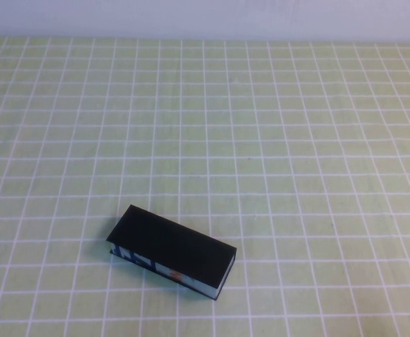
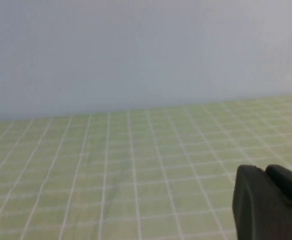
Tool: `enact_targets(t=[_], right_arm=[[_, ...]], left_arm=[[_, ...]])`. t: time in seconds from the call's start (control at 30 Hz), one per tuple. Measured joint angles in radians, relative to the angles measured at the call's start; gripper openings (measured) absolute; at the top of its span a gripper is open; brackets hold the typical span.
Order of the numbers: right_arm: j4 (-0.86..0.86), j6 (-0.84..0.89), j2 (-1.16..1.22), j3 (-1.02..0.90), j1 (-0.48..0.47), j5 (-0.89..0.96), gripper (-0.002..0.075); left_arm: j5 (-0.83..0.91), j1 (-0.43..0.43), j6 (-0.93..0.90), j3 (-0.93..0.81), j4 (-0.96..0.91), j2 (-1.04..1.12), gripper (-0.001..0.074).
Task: Return glasses to glasses case
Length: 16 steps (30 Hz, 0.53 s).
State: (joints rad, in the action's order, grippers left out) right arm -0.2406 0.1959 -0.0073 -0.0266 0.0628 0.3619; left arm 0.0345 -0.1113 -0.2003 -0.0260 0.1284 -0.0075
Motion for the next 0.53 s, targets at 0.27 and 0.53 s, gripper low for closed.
enact_targets(t=[0.27,0.53], right_arm=[[0.000,0.000,-0.002,0.000,0.000,0.000,-0.0011],[0.000,0.000,-0.002,0.000,0.000,0.000,-0.0011]], left_arm=[[0.278,0.082,0.168,0.000,-0.144,-0.002,-0.0002],[0.348,0.083,0.172,0.000,-0.148,-0.002,-0.0002]])
